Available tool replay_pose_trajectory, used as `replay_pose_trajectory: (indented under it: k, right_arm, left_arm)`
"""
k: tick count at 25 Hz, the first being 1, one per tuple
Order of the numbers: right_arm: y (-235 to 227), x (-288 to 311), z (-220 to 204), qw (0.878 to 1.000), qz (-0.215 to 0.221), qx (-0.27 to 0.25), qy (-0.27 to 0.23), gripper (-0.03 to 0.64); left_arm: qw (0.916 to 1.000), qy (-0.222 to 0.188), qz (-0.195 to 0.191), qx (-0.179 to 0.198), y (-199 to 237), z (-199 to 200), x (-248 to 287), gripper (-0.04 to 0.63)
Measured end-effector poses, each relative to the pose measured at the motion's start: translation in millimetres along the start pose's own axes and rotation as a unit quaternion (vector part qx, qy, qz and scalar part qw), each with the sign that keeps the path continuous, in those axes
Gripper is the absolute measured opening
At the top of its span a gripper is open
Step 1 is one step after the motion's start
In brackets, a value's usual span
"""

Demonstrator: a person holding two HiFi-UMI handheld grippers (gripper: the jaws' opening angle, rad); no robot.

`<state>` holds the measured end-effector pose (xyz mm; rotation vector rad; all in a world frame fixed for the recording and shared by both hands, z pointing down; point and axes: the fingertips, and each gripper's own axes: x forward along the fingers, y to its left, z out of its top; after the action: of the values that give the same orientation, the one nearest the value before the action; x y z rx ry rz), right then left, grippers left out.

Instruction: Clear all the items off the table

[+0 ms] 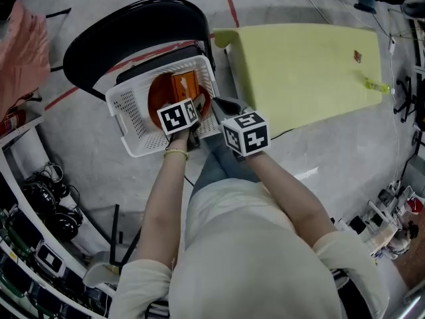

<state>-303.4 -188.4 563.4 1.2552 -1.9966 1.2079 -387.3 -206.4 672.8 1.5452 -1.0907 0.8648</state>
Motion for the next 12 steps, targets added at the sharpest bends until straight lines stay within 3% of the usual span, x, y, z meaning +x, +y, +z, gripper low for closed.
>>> replay_pose_trajectory:
  k: [3, 12]
  right_arm:
    - [1.2, -3.4, 1.1, 1.000, 0.000, -0.003, -0.003, -0.002]
    - [12.7, -14.2, -3.3, 1.000, 0.006, -0.014, -0.009, -0.002]
  left_arm:
    - [1.0000, -0.007, -0.002, -0.006, -1.5, 1.9, -7.4, 0.440]
    - [0.9995, -0.026, 0.016, -0.011, -0.2, 1.7, -36.0, 0.162]
